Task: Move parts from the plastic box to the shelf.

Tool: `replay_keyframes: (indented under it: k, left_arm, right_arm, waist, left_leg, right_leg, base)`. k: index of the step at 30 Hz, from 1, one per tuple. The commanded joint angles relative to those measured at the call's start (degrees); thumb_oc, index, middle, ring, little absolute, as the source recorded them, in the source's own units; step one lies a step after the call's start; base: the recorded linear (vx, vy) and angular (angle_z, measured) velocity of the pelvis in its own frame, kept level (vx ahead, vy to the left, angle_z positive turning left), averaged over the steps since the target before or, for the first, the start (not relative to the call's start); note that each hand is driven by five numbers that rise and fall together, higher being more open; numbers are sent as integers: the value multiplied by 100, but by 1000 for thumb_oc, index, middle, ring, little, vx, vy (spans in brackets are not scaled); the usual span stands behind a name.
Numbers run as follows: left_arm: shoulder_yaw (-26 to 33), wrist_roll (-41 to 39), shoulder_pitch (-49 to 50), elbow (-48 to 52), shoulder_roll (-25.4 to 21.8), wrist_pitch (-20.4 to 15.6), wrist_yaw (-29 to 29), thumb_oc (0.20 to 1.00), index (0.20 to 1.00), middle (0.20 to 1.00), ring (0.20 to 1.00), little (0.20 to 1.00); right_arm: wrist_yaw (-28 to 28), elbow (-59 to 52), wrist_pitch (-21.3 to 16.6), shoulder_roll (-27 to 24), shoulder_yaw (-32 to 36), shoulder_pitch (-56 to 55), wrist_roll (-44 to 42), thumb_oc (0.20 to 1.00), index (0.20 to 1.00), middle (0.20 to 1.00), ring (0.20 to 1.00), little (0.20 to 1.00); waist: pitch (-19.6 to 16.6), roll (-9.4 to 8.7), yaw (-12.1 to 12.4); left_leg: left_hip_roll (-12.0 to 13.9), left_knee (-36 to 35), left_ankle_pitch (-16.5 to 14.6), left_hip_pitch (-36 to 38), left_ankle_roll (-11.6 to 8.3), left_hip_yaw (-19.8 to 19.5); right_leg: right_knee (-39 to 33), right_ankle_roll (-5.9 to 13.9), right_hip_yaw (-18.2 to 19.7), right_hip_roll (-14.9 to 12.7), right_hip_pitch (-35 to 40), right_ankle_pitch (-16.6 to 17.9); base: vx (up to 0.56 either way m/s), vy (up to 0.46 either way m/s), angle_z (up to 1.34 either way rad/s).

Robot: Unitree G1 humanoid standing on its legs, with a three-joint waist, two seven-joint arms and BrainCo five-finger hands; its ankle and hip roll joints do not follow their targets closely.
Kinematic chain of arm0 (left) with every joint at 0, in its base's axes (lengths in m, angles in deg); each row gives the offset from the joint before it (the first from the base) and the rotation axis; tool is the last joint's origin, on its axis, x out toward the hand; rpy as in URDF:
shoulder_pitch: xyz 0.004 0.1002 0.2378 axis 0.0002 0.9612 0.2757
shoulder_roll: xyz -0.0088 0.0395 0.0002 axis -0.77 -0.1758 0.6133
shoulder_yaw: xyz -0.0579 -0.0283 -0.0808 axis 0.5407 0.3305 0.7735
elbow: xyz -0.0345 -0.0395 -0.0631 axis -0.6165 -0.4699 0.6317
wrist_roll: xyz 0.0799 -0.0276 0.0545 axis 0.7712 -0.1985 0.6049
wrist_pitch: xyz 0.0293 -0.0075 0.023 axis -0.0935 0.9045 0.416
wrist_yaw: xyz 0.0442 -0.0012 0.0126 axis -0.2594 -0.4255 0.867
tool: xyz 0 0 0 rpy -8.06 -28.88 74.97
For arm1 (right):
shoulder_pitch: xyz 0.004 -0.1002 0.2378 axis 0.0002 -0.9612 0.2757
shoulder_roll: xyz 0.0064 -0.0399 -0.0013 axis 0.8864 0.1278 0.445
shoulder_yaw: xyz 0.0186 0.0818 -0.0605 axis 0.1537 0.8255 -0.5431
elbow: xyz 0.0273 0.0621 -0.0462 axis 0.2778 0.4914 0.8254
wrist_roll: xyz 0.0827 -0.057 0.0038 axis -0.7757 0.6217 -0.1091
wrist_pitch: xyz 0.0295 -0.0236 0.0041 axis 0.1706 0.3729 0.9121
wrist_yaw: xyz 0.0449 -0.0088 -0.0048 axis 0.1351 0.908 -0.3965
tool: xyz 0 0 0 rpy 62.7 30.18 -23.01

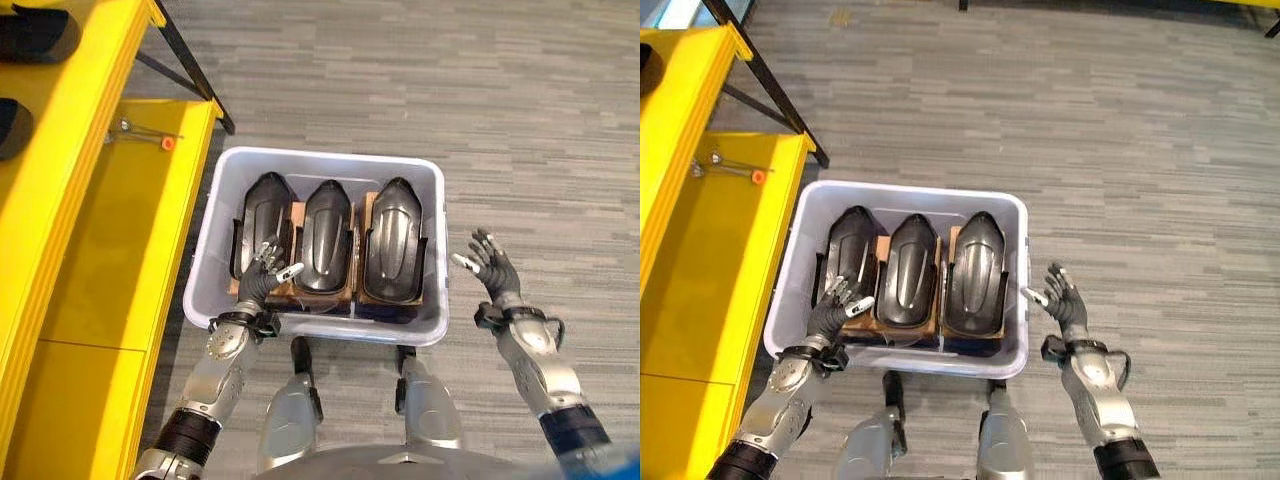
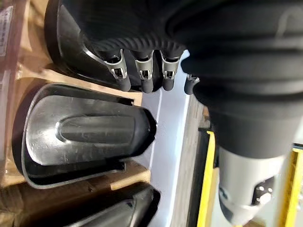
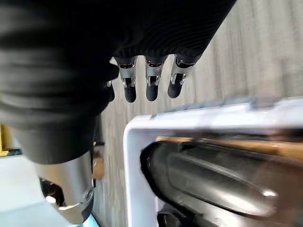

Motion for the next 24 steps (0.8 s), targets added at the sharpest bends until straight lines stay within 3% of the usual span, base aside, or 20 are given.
replay_keyframes:
  k: [1,10,24]
  left_arm:
    - [108,-31,-132,289,-160,-413,247,1000,1000,1000,1000,1000]
    - [-174,-53,-484,129,-28,-521,559,1000,1000,1000,1000,1000]
    - [-453,36,-814,44,46,-711,851,1000,1000,1000,1000,1000]
  right_arm:
    - [351,-241,-351,-120,-208,483,414,1000,1000,1000,1000,1000]
    - [896,282,-309,166,-651,1459,906,1000,1000,1000,1000,1000]
    - [1271,661,-331,425,-798,1490,1190,1000,1000,1000,1000,1000]
  waist:
    - [13,-117,208]
    - [444,-48,374]
    - [787,-17,362]
  left_leg:
    - [457,529,-155,-299,-286,-197]
    - [380,532,-44,-662,-277,-243]
    - [315,732,-117,-883,-222,-265]
  right_leg:
    - [927,342,-134,-477,-202,-616]
    - [941,354,-202,-561,-500,-480]
    - [1023,331,-195,-663,-679,-424]
  base:
    - [-62,-35,6]
    - [-40,-3,5]
    - [-7,4,0]
